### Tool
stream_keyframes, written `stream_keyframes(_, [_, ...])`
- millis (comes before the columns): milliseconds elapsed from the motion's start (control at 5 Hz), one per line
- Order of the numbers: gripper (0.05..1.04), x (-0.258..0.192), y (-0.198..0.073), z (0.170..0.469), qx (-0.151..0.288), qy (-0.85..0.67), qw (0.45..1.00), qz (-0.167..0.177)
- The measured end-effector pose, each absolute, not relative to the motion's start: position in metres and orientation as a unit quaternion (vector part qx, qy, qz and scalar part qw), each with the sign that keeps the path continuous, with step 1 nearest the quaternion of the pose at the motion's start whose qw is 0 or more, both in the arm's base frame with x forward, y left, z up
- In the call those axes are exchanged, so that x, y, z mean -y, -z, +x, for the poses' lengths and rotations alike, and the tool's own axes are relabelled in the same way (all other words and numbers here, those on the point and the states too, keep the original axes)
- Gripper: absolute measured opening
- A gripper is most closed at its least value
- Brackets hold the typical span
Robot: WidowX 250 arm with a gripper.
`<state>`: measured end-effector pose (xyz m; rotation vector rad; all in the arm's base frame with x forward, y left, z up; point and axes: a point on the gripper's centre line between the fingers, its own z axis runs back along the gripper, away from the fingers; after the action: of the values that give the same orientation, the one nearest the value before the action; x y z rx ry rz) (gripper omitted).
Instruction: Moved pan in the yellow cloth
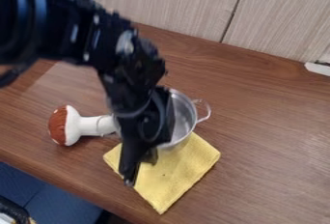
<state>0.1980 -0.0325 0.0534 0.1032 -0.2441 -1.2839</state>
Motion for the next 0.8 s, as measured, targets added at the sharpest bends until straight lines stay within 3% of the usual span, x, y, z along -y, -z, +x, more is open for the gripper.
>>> stream_keyframes(200, [0.069,0.0338,-0.0313,0.1956,0.092,0.606,0.788,0.049])
stream_keyframes(400, [0.097,0.0351,-0.0267,0.1988,0.089,0.604,0.790,0.054])
stream_keyframes(600, [0.273,0.0363,-0.0247,0.1977,0.066,0.604,0.791,0.071])
stream_keyframes(800, [0.539,0.0345,-0.0269,0.1945,0.057,0.602,0.794,0.070])
